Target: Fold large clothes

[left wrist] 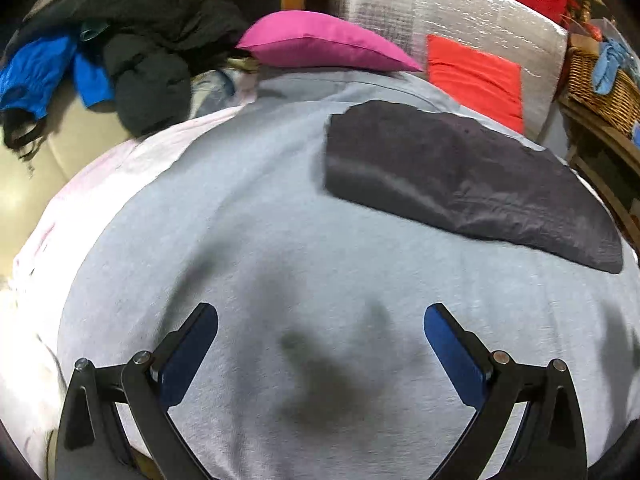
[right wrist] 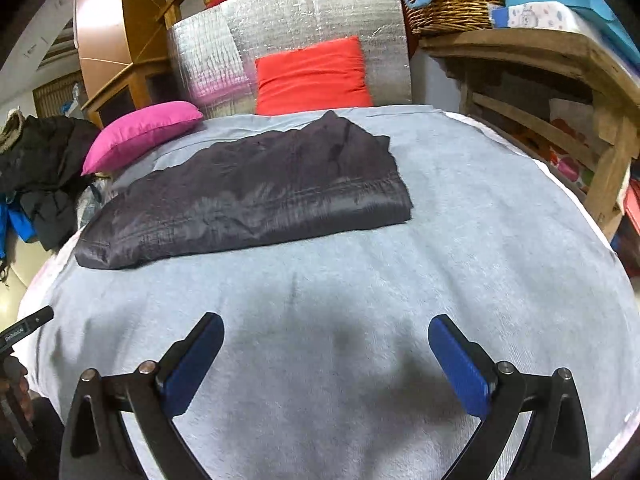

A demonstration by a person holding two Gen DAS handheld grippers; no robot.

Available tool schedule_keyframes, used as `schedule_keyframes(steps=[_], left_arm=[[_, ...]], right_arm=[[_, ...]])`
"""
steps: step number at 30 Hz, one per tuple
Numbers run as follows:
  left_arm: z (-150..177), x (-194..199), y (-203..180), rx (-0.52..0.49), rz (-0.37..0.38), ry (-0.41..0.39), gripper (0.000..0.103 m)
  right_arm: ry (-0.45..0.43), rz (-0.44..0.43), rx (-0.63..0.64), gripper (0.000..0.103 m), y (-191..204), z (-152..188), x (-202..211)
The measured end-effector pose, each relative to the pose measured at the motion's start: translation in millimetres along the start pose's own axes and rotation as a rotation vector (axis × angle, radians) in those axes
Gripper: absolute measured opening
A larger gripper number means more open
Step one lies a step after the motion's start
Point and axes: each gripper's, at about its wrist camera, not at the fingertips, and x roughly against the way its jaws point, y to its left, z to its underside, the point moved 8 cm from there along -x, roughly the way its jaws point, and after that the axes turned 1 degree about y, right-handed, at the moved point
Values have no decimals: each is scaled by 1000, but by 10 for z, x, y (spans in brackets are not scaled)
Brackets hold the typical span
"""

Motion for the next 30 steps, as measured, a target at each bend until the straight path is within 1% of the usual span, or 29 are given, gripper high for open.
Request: schedule_keyframes(steps=[4, 6, 7, 10, 17, 30], left_arm=[[45, -35, 77, 45, 0, 17, 102], [71, -55, 78, 49, -2, 30, 102], [82, -67, 83, 51, -8, 38, 102], [103, -82, 72, 47, -12, 43, 102], [156, -102, 60, 44, -15, 66, 102], [155, -91, 60, 42, -19, 54, 102]], right_arm=[[-41, 33, 0, 103, -85, 78, 21], [-30, 52, -2, 103, -118, 151, -24], [-27, 47, -6, 103, -132, 165, -19], [-58, 37, 2, 103, -114, 139, 32], [-32, 43, 29, 103, -33, 216, -71], [-40, 57, 37, 103, -26, 234, -68]])
